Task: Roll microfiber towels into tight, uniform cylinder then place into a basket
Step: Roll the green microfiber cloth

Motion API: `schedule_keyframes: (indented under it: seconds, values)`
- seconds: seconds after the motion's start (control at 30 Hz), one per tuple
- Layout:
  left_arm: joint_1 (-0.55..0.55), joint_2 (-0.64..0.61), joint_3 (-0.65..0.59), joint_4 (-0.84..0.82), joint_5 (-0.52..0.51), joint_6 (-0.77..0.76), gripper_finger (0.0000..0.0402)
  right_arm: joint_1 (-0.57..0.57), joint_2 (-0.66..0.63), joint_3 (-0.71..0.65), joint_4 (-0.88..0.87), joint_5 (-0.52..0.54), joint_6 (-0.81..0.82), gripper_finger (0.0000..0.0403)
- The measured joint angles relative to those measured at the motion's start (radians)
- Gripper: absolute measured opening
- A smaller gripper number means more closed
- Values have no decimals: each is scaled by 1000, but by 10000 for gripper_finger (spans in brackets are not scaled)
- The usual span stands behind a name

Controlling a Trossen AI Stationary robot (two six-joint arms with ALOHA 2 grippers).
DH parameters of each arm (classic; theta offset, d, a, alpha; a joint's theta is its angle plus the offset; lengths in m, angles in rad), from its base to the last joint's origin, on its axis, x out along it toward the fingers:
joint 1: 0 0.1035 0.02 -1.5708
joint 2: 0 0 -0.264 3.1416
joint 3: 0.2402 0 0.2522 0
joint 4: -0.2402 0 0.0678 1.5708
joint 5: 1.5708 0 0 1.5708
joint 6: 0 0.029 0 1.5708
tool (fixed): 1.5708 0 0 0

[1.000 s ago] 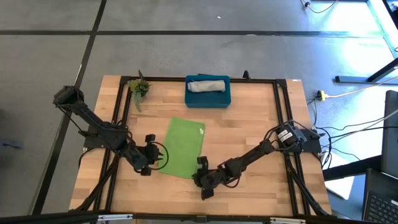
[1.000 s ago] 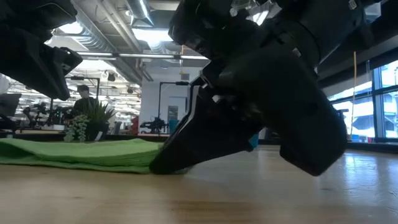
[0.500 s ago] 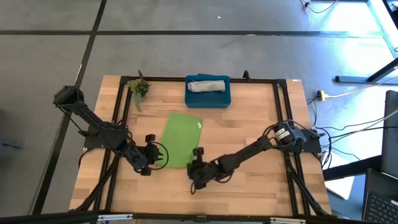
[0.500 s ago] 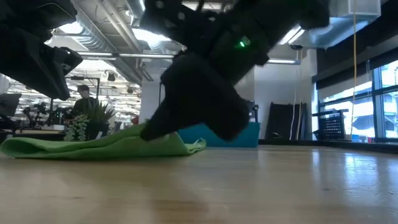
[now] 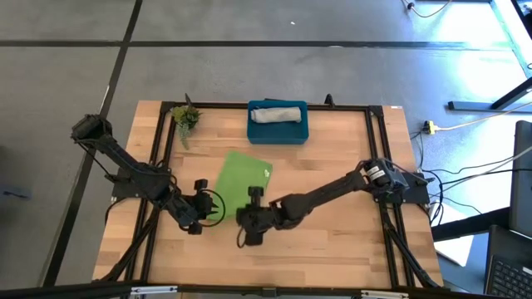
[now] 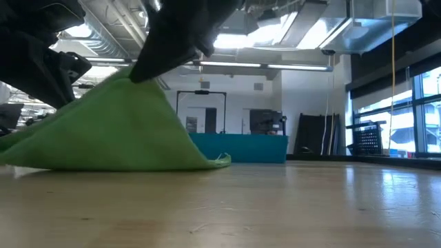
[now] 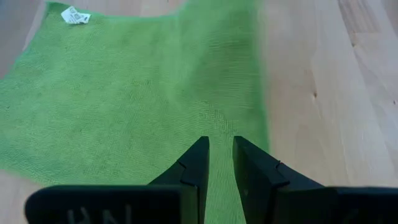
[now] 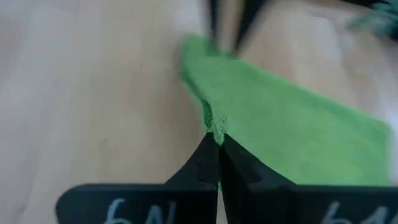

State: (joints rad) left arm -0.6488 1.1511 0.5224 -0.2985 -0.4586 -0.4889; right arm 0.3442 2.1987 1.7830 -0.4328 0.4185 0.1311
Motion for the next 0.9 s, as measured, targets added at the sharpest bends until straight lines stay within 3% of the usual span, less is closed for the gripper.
schedule_keyframes:
  seconds: [0.13, 0.43, 0.63, 0.9]
  values:
    - [0, 0, 0, 0, 0, 0, 64, -40, 0, 7, -30, 57, 60, 1]
    - [-15, 0, 0, 0, 0, 0, 64, -128, 0, -47, -85, 61, 216, 1]
    - [-33, 0, 0, 0, 0, 0, 64, -139, -1, -69, -202, 188, 346, 0]
    - [-40, 0, 0, 0, 0, -33, 64, -119, -1, -69, -332, 273, 481, 0]
